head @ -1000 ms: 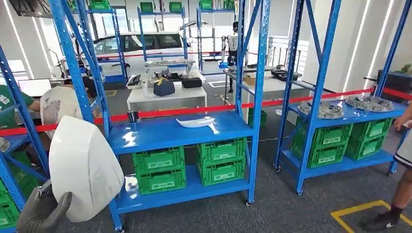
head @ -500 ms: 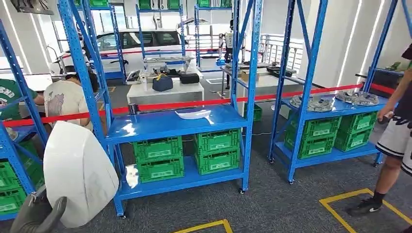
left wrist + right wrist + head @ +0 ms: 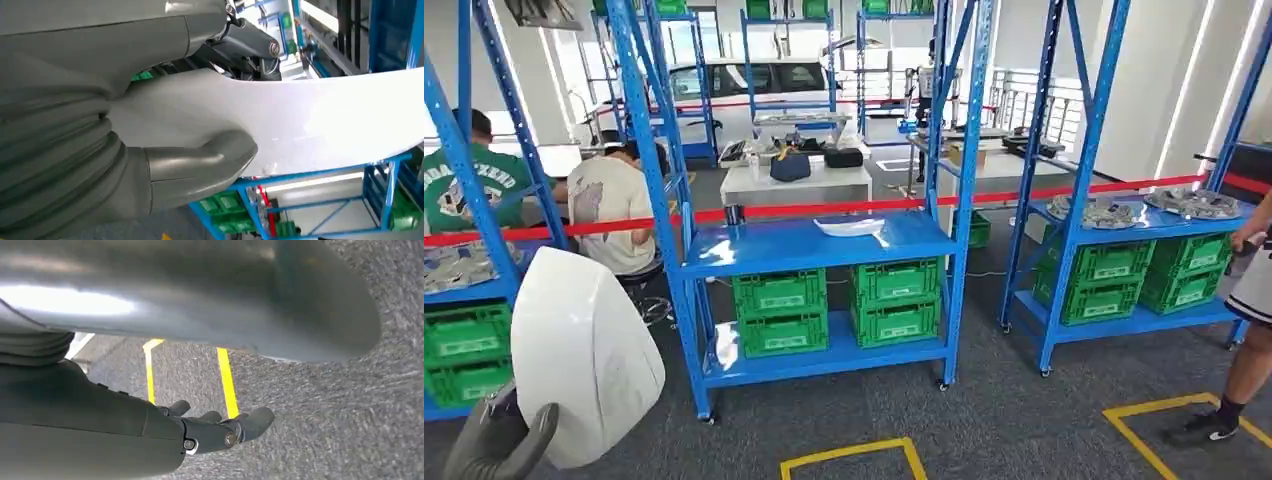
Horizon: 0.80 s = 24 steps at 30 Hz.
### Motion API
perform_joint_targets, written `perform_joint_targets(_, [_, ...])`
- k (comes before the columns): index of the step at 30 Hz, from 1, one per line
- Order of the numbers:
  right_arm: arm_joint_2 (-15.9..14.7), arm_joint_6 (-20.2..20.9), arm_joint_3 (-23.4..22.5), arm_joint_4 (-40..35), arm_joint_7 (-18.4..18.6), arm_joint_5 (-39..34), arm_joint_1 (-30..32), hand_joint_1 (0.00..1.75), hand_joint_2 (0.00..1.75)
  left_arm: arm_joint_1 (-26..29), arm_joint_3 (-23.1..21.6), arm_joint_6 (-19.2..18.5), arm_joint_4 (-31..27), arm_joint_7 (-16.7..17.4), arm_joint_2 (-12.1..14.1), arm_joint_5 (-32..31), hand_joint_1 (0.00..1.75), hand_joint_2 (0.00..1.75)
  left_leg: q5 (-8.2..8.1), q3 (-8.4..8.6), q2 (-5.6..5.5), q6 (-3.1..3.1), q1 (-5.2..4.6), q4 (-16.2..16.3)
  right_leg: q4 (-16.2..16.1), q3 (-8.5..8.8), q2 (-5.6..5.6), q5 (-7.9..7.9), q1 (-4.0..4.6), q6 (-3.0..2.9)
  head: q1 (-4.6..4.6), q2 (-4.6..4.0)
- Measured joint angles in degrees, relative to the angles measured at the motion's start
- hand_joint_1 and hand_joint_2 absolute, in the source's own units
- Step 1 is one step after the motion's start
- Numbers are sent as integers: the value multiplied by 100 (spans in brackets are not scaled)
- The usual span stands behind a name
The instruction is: Take the parts from the cabinet and place them on the table.
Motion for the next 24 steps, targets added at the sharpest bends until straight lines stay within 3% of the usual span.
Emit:
perform_joint_targets(1, [0, 0, -2, 0, 0, 0, 0, 0, 0, 1, 4, 2, 0, -2, 0, 0, 175, 175, 57, -1, -60, 72, 14, -46, 2, 0, -55, 3, 20, 37, -2, 0])
perform_joint_targets(2, [-2, 9, 0, 0, -2, -9, -6, 0, 0, -4, 4, 2, -4, -4, -4, -2, 175, 175, 103, 19, -81, 111, 44, -54, 96, -29, 101, -72, -24, 75, -2, 0])
perform_joint_targets(3, [-2, 26, 0, 0, -7, -15, -4, 0, 0, -14, 7, 4, -7, -11, -4, -2, 175, 175, 141, -33, -145, 149, 50, -48, 344, -145, 301, -303, -20, 95, 0, 0])
perform_joint_targets(5, [2, 50, 0, 0, -4, -15, 9, 0, 0, 2, 7, 9, -4, -9, -29, -9, 175, 175, 213, -136, -240, 193, 42, -29, 1256, -515, 459, -816, -19, 123, -2, 0])
perform_joint_targets(6, [2, 53, 0, 0, -4, -15, 16, 0, 0, 11, 7, 9, -4, -9, -37, -17, 175, 175, 245, -192, -311, 198, 31, -14, 1661, -678, 472, -973, -14, 127, 0, 0])
perform_joint_targets(7, [2, 59, -2, 0, -7, -15, 18, 0, 0, 22, 7, 9, -2, -9, -39, -20, 175, 175, 274, -241, -384, 196, 21, 7, 1816, -720, 475, -983, -10, 119, 0, 0])
perform_joint_targets(8, [2, 61, -2, 0, -11, -15, 17, 0, 0, 24, 7, 9, -2, -4, -44, -20, 175, 175, 291, -275, -444, 186, 18, 28, 1684, -628, 485, -884, -5, 100, 0, 0])
perform_joint_targets(10, [2, 63, -2, 0, -15, -15, 15, 0, 0, 21, 11, 13, -4, -2, -46, -26, 175, 175, 310, -319, -572, 165, 15, 70, 798, -82, 558, -475, 7, 38, 0, 0])
perform_joint_targets(11, [2, 63, -2, 0, -20, -15, 14, 0, 0, 19, 11, 15, -4, -2, -48, -41, 175, 175, 317, -333, -627, 154, 20, 94, 257, 242, 750, -308, 17, -11, 0, 0])
perform_joint_targets(12, [-17, 63, -2, 0, -15, -17, 11, 0, 0, 18, 11, 15, -4, -6, -61, -46, 175, 175, 320, -373, -659, 124, 19, 119, 62, 329, 1007, -425, 0, -40, -2, 0])
perform_joint_targets(14, [0, 63, -2, 0, -15, -15, 11, 0, 0, 6, 11, 22, 0, 0, -74, -55, 175, 175, 351, -411, -769, 47, 50, 114, 24, 327, 880, -367, 56, -68, -2, 0])
perform_joint_targets(16, [0, 63, -2, 0, -11, -15, 9, 0, 0, 10, 20, 22, -2, -7, -68, -57, 175, 175, 399, -460, -910, -34, 45, 68, -34, 346, 756, -321, 42, -140, 0, 0])
perform_joint_targets(17, [15, 68, -4, 0, -11, -15, 9, 0, 0, 27, 26, 22, -9, -15, -57, -55, 175, 175, 379, -467, -822, -38, 48, 128, -98, 367, 656, -275, -6, -171, 0, 0])
perform_joint_targets(18, [13, 68, -4, 0, -11, -15, 11, 0, 0, 11, 33, 22, -15, -24, -46, -55, 175, 175, 243, -556, -573, -68, 17, 292, -132, 375, 608, -263, -10, -206, -15, 0])
perform_joint_targets(19, [13, 70, -4, 0, -7, -15, 14, 0, 0, 2, 33, 22, -20, -22, -48, -55, 175, 175, 16, -727, -413, -112, 32, 654, -137, 371, 536, -254, -14, -224, -13, 0])
perform_joint_targets(21, [13, 101, -4, 0, -2, -13, 25, 0, 0, 39, 31, 28, -15, -15, -61, -70, 175, 175, -394, -1134, -285, -179, 89, 1546, -128, 347, 383, -258, -15, -224, -15, 0])
perform_joint_targets(22, [13, 103, -4, 0, 0, -11, 25, 0, 0, 59, 31, 33, -15, -15, -66, -72, 175, 175, -451, -1245, -267, -208, 115, 1794, -122, 336, 301, -259, -19, -223, -15, 0])
perform_joint_targets(23, [13, 103, -7, 0, 0, -4, 25, 0, 0, 71, 31, 39, -15, -11, -70, -77, 175, 175, -358, -1204, -250, -227, 136, 1734, -115, 330, 227, -264, -24, -216, -15, 0])
perform_joint_targets(24, [15, 109, -7, 0, -2, 4, 23, 0, 0, 74, 31, 42, -15, -11, -70, -79, 175, 175, -170, -1034, -229, -241, 152, 1444, -103, 330, 154, -273, -33, -201, -15, 0])
